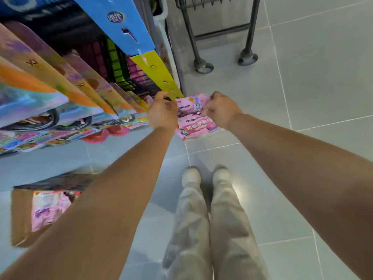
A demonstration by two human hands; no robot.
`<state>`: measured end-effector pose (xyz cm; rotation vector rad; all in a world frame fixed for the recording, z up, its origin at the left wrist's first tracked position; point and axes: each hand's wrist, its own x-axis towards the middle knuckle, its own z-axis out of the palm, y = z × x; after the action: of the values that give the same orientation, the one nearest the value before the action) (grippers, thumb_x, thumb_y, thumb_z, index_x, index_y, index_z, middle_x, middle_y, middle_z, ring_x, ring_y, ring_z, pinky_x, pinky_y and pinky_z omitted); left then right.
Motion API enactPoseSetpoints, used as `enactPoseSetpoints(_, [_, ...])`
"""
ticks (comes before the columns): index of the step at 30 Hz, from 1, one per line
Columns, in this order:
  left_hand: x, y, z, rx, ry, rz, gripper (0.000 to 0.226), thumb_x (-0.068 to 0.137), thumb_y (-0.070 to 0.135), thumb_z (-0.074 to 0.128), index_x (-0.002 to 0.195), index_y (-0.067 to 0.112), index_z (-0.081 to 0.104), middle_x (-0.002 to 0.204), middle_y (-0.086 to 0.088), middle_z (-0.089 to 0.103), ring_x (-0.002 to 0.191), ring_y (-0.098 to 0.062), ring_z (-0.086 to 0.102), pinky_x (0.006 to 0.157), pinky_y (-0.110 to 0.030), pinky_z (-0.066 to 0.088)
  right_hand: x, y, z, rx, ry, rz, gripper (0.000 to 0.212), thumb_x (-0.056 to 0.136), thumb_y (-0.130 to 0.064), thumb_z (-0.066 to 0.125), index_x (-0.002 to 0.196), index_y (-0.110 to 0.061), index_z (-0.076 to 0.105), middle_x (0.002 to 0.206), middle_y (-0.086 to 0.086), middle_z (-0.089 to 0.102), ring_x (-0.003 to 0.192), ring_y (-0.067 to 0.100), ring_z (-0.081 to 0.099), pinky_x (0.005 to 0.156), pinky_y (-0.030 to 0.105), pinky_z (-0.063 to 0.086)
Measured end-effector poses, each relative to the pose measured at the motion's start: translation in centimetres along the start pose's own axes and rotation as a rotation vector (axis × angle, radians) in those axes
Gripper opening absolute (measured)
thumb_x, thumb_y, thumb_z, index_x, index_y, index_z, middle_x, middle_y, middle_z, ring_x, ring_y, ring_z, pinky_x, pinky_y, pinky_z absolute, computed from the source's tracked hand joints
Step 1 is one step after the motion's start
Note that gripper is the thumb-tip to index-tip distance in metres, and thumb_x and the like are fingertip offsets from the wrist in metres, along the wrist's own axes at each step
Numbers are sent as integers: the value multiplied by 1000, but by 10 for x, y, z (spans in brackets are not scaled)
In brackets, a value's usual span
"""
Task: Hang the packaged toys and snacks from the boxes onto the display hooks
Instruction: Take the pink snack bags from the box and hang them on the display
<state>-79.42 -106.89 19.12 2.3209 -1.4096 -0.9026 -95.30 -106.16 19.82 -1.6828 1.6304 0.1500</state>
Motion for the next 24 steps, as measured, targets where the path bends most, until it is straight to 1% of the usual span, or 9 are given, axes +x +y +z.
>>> enactPoseSetpoints(2, [8,-8,12,31,-5,-6,36,88,14,50,124,14,56,111,-14,66,104,-33,60,85,-37,47,13,5,7,-27,-18,-1,30,96,-20,46,116,-14,67,125,17,45,113,34,52,99,33,42])
enactPoseSetpoints(5, [20,-16,24,9,-18,33,48,89,14,55,136,15,45,118,-10,62,109,-28,57,89,-32,42,32,15,18,-21,-13,10,31,96,-20,46,119,-13,65,125,17,46,113,34,52,100,32,42])
enactPoseSetpoints(7, [30,-21,30,-6,-2,49,50,90,15,55,138,14,43,123,-9,59,113,-25,54,91,-32,41,42,18,21,-18,-1,-1,30,96,-19,46,119,-13,65,124,17,47,112,34,52,99,31,43])
enactPoseSetpoints(11, [46,-27,40,58,33,123,39,90,17,53,129,13,54,127,-13,56,117,-29,51,94,-34,40,61,21,23,-1,21,-15,30,95,-19,48,118,-13,66,124,18,47,112,36,52,99,31,41])
enactPoseSetpoints(14, [53,-30,45,-43,78,158,29,86,17,56,113,14,64,117,-12,63,107,-32,57,93,-41,45,73,20,21,14,40,-20,30,95,-21,49,118,-13,66,123,18,47,111,36,52,97,31,40])
enactPoseSetpoints(16, [58,-32,47,-116,115,140,24,82,19,56,103,14,67,108,-9,67,99,-31,61,90,-46,47,81,19,18,22,44,-17,29,95,-21,49,116,-13,67,123,17,48,111,34,52,96,30,40])
enactPoseSetpoints(18, [59,-35,49,-130,137,145,22,80,24,55,95,14,68,101,-9,68,93,-30,62,87,-48,48,87,19,15,16,32,-21,29,96,-22,47,115,-15,67,123,16,48,112,33,52,96,29,40])
enactPoseSetpoints(21, [59,-32,49,-96,149,166,24,81,29,54,91,12,69,98,-12,66,89,-32,61,85,-47,48,91,16,10,26,12,-25,30,96,-26,47,116,-15,67,125,16,49,114,33,50,96,29,39])
enactPoseSetpoints(24, [58,-27,49,-59,199,134,22,85,32,58,94,17,71,99,-9,67,95,-28,61,88,-39,45,95,15,6,43,10,-17,30,96,-26,49,116,-13,67,122,17,51,113,32,51,92,29,40])
